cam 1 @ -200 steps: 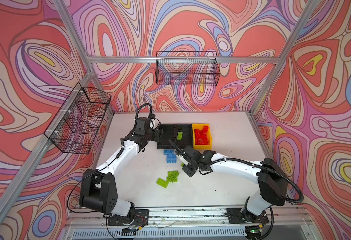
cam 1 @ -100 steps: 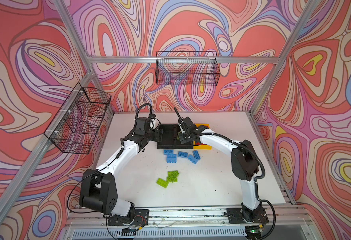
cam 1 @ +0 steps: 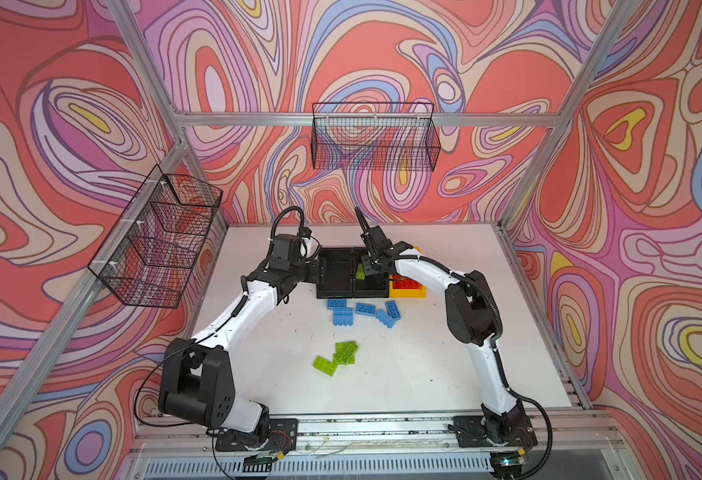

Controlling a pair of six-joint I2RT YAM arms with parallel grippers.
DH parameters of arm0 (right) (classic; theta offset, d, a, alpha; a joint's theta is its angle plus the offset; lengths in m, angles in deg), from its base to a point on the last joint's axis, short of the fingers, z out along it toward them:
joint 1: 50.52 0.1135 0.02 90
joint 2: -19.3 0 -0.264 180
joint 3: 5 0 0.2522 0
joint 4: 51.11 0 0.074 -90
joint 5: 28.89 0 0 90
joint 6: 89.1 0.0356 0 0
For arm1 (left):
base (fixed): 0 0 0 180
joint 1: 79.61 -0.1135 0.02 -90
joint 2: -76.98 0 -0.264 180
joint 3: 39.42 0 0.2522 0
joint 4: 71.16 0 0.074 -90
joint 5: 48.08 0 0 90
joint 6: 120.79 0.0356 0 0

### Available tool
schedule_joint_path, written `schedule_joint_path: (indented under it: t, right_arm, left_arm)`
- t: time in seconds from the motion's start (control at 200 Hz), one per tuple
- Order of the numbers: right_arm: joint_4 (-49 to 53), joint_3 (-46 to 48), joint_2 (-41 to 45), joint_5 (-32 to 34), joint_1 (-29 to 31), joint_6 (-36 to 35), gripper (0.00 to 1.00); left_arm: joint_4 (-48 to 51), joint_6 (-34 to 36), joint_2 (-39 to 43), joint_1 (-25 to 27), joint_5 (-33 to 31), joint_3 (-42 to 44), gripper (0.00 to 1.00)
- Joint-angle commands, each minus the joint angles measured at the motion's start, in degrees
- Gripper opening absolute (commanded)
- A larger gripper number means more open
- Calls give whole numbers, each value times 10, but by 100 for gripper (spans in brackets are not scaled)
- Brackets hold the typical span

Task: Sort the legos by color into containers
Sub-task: 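Carry the lime-green brick into the black bin beside the yellow bin, then release the brick and lower the right gripper onto the next green brick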

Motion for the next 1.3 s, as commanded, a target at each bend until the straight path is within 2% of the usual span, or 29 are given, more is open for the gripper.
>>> schedule_joint_path:
  t: [0.0,0.08,0.3,0.451,0.646,0.806,0.981,1.102,1.292]
  right_arm:
    - [1,1,-4,5,1,4,56]
    - [-4,7,9,-3,1,3,60]
    - [4,41,94,-30,7,-13,61]
    - [-27,163,185,-59,59,12,66]
    - [-27,312,267,-72,147,150,73]
    - [-113,441,356,-150,167,284,81]
    - [-80,441,351,-158,206,328,84]
    - [-99,449,343,-177,215,350,85]
    - [-99,446,303,-201,235,345,86]
  left_arm:
    - [6,2,16,-4,2,-12,76]
    - [7,2,16,-4,3,-12,76]
    - [7,5,21,-4,-3,-12,76]
    - [7,6,19,-4,-7,-12,76]
    - [7,6,13,-4,-2,-13,76]
    - [7,3,8,-4,2,-13,76]
    - [7,3,5,-4,3,-14,76]
    - [7,3,5,-4,4,-14,76]
    - [7,5,9,-4,-1,-13,77]
